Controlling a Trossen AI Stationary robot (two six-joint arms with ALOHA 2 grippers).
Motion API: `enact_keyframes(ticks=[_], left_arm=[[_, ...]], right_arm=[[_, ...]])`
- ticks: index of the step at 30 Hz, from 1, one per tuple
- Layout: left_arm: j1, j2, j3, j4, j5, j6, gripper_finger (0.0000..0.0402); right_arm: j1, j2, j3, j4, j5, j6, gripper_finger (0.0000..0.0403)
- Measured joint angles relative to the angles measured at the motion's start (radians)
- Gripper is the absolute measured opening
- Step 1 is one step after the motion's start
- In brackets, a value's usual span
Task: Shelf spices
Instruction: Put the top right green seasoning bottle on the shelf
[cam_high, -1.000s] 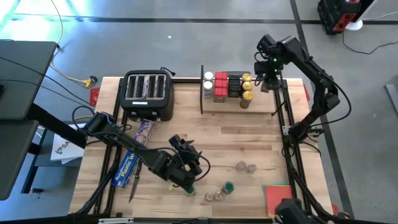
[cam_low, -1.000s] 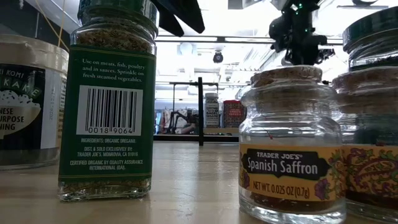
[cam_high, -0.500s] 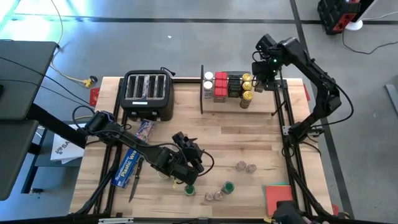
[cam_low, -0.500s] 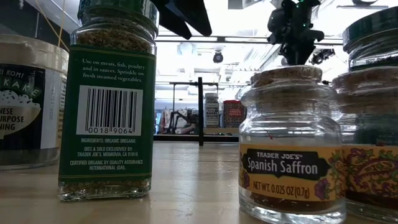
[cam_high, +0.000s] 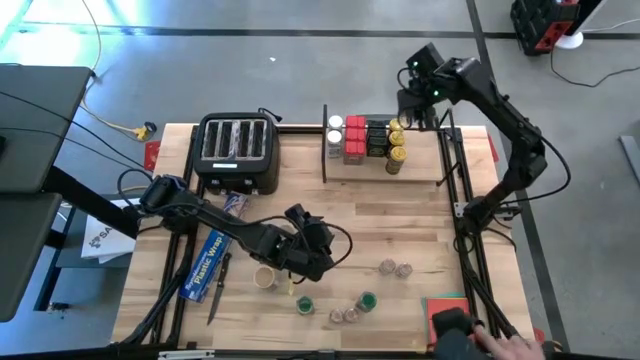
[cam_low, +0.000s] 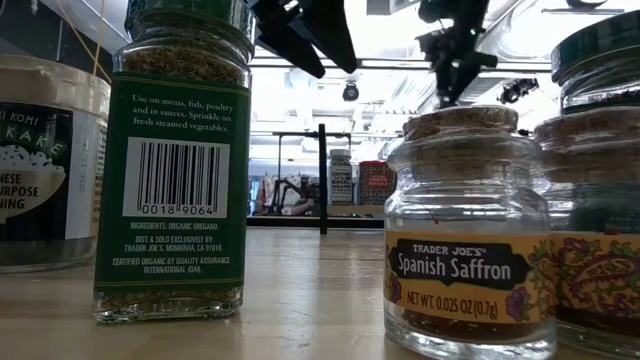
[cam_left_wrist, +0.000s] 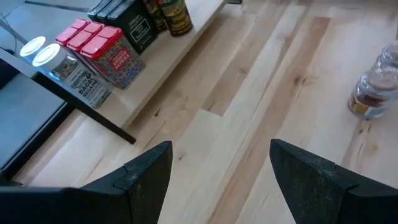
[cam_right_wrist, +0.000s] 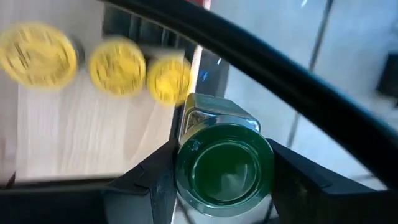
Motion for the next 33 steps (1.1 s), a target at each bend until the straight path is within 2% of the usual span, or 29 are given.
enact_keyframes(ticks=[3,8,17,23,33], left_arm=[[-0.001,0.0,0.0,-0.001,0.0,0.007,0.0266],[-0.003,0.0,0.0,0.011,-0.007,0.015,0.0266],[-0.003,0.0,0.0,0.018,-0.008,0.021,0.0266],[-0.003,0.0,0.0,0.02,-0.008,0.022,0.0266],[-0.003,0.0,0.0,0.021,-0.012,0.022,0.0266]], right_arm=[[-0.07,0.029,0.0,-0.041,0.001,-0.01,0.0193],[-0.123,0.113,0.0,-0.06,-0.104,-0.002,0.0193],[-0.185,0.271,-0.002,-0.149,-0.13,0.024,0.0193],[-0.208,0.306,-0.002,-0.135,-0.22,-0.003,0.0193],[-0.253,0.328,-0.023,-0.117,-0.257,-0.024,0.0194]])
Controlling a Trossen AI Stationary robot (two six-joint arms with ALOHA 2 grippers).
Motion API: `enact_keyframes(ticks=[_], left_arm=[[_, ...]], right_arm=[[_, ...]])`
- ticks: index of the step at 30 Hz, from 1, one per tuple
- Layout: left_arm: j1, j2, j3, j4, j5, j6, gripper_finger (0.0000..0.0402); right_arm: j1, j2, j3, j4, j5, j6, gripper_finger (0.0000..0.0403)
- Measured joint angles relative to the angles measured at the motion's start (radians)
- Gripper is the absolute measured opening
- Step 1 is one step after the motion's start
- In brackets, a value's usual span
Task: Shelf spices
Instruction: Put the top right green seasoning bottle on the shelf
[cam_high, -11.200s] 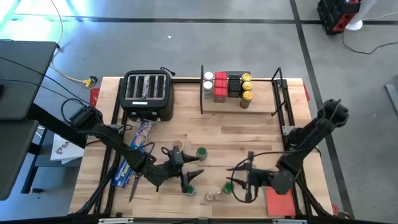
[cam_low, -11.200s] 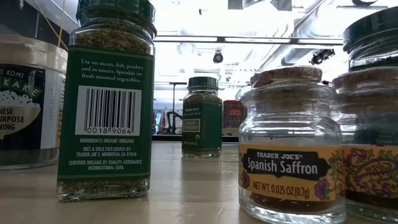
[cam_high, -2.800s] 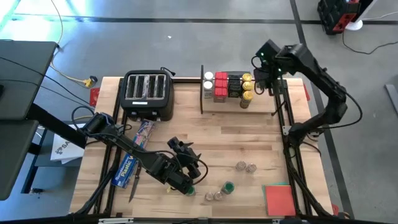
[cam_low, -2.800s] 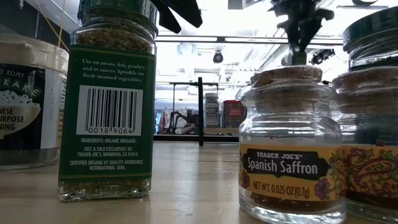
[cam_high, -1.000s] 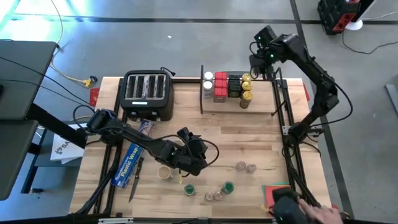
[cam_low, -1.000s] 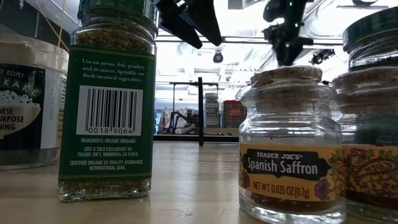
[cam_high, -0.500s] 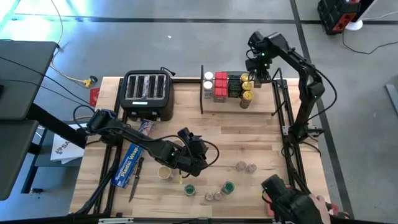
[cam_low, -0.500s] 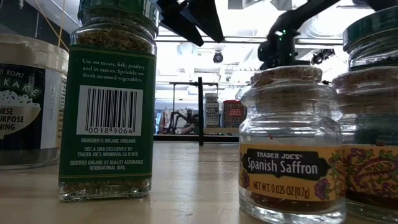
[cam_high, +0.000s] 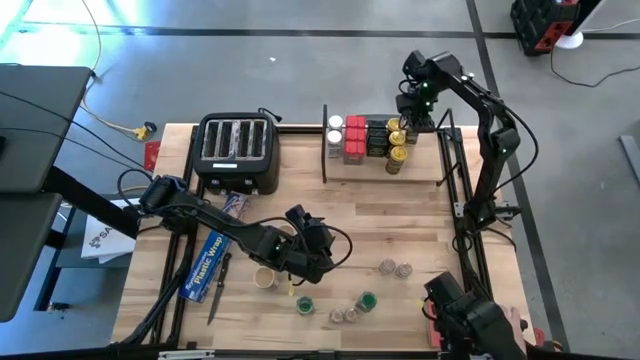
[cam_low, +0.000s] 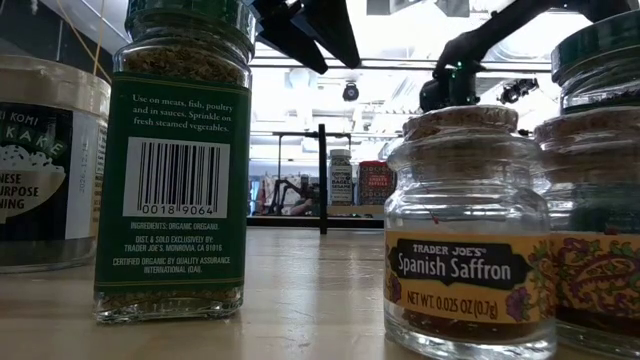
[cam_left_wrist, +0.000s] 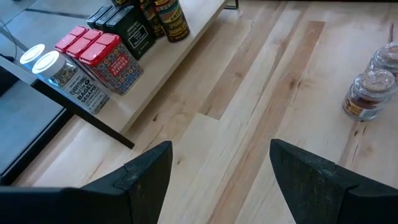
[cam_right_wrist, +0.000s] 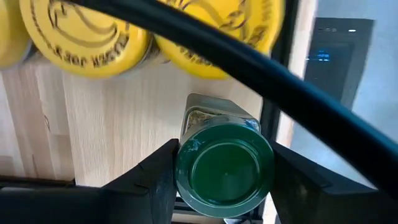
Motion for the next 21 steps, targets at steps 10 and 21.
enact_keyframes(ticks=[10,21], left_arm=[[0.0,0.0,0.0,0.0,-0.002,0.0,0.0266],[0.0,0.0,0.0,0.0,-0.002,0.0,0.0266]], right_arm=[[-0.002,-0.005,-0.069,0.089,0.005,-0.056,0.0203],[0.001,0.005,-0.077,0.086,0.014,0.008,0.0226]])
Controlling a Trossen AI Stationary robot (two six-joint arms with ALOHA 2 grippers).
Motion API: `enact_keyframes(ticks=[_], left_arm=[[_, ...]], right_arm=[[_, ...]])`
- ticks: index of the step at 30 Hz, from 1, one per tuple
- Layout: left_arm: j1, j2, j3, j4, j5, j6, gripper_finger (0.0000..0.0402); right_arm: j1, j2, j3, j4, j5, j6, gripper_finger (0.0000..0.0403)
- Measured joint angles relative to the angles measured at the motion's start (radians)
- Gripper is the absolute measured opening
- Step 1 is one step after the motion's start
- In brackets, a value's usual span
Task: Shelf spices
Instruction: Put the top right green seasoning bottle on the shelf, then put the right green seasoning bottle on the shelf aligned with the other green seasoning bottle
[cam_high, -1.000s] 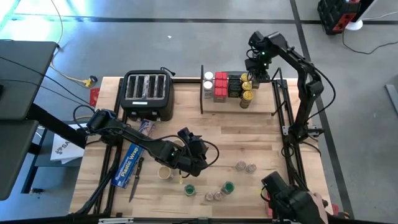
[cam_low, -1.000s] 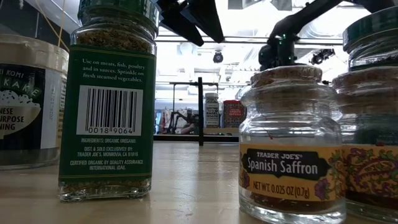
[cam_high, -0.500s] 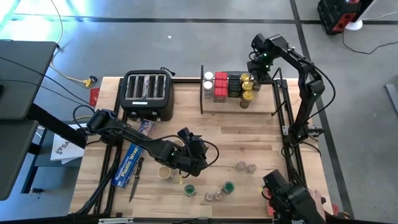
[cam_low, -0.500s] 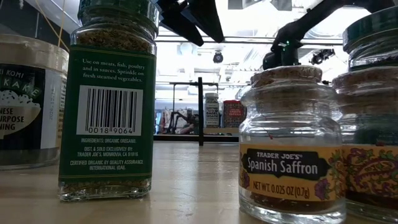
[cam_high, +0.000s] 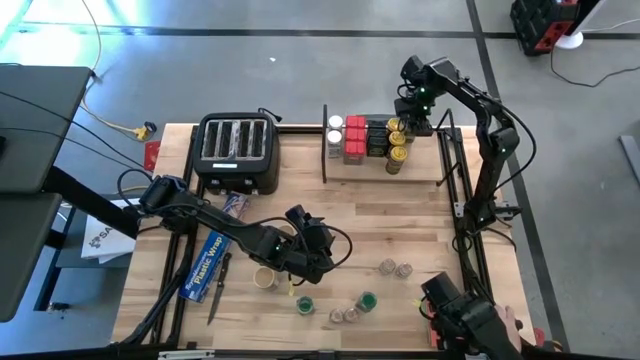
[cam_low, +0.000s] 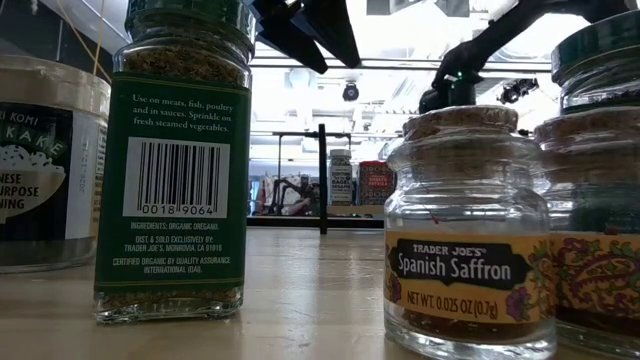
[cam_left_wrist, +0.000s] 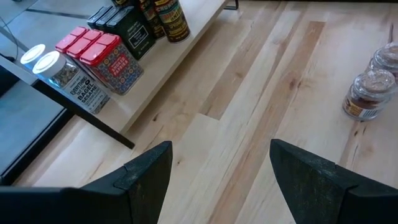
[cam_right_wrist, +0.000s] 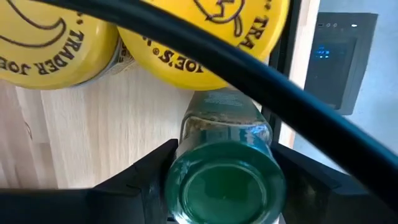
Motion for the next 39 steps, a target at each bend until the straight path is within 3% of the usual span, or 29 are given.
enact_keyframes(ticks=[17,29,32,34,39], left_arm=[[0.0,0.0,0.0,0.007,0.003,0.0,0.0266],[-0.012,0.0,0.0,0.042,0.02,0.017,0.0266],[-0.024,0.0,0.0,0.056,0.011,0.019,0.0266],[-0.034,0.0,0.0,0.056,-0.008,0.019,0.0266],[-0.055,0.0,0.0,0.056,-0.04,0.019,0.0266]], right_arm=[[0.021,-0.05,0.003,-0.015,0.041,0.007,0.0229],[0.125,-0.181,0.004,-0.043,0.375,-0.04,0.0229],[0.161,-0.243,0.004,-0.045,0.435,-0.019,0.0229],[0.199,-0.297,0.004,-0.046,0.413,-0.056,0.0229],[0.393,-0.415,0.005,-0.012,0.408,0.022,0.0229]])
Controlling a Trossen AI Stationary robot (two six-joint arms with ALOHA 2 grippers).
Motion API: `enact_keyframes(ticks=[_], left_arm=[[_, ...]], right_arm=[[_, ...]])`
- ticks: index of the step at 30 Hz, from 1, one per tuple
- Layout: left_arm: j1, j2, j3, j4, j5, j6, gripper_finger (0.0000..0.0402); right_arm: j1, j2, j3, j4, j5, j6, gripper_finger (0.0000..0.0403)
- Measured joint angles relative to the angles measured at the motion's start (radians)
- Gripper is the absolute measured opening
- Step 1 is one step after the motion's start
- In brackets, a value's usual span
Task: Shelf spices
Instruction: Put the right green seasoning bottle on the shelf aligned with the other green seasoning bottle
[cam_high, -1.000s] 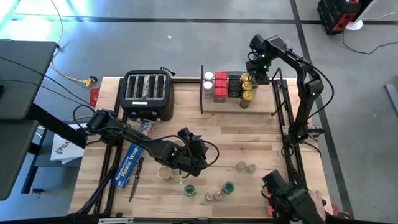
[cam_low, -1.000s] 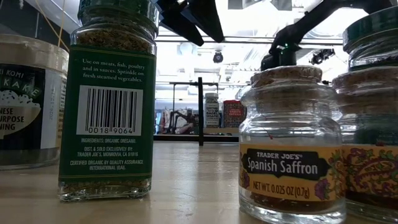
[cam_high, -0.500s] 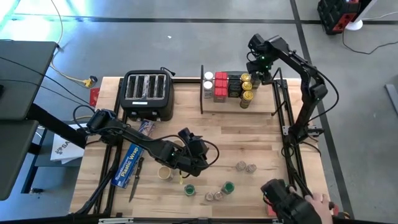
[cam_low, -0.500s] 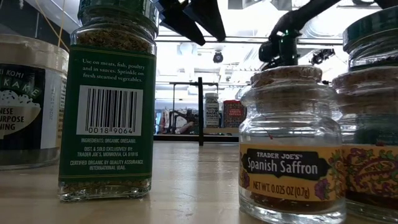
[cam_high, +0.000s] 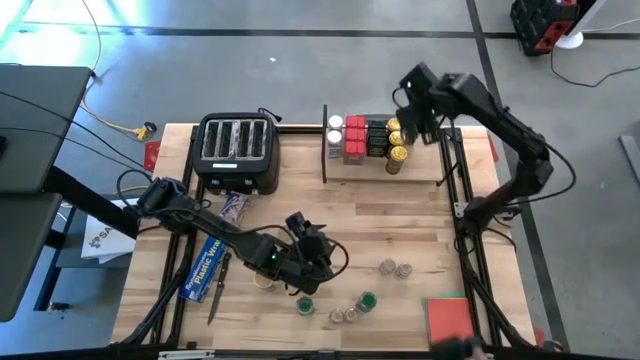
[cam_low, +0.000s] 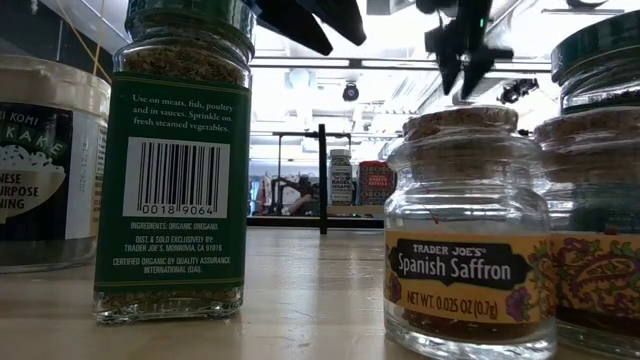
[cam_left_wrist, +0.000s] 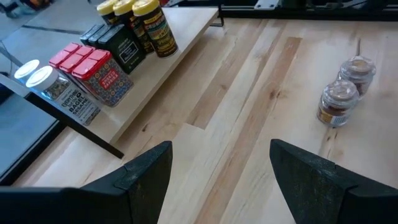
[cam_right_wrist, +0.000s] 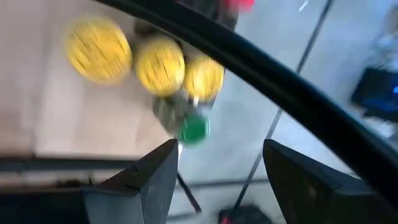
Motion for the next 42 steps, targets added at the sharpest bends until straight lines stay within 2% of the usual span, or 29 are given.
enact_keyframes(ticks=[4,9,12,16,18,22,26,31,39,42], left_arm=[[-0.011,0.0,0.0,0.001,-0.022,0.0,0.0266],[-0.027,0.0,0.0,0.001,-0.04,-0.001,0.0266],[-0.04,0.0,0.0,-0.006,-0.054,-0.001,0.0266],[-0.061,0.0,0.0,-0.016,-0.089,-0.001,0.0266],[-0.074,0.0,0.0,-0.03,-0.116,-0.003,0.0266],[-0.098,0.0,0.0,-0.085,-0.166,-0.04,0.0266],[-0.119,0.0,0.0,-0.144,-0.178,-0.102,0.0266],[-0.145,0.0,0.0,-0.222,-0.193,-0.186,0.0266],[-0.176,0.0,0.0,-0.336,-0.216,-0.323,0.0266],[-0.175,0.0,0.0,-0.358,-0.217,-0.364,0.0266]], right_arm=[[0.198,-0.083,0.001,-0.019,-0.041,0.203,0.0229],[0.461,-0.127,0.001,-0.085,-0.185,0.525,0.0229],[0.651,-0.125,0.001,-0.112,-0.196,0.689,0.0229],[0.896,-0.086,0.0,-0.055,-0.196,0.93,0.0229],[1.0,-0.054,0.0,-0.034,-0.197,0.983,0.0229],[1.161,0.039,-0.001,-0.006,-0.2,0.98,0.0229],[1.233,0.148,-0.001,0.094,-0.22,0.99,0.0229],[1.247,0.284,-0.002,0.241,-0.292,0.969,0.0229],[1.245,0.381,-0.002,0.26,-0.424,0.883,0.0229],[1.257,0.401,-0.002,0.269,-0.426,0.85,0.0229]])
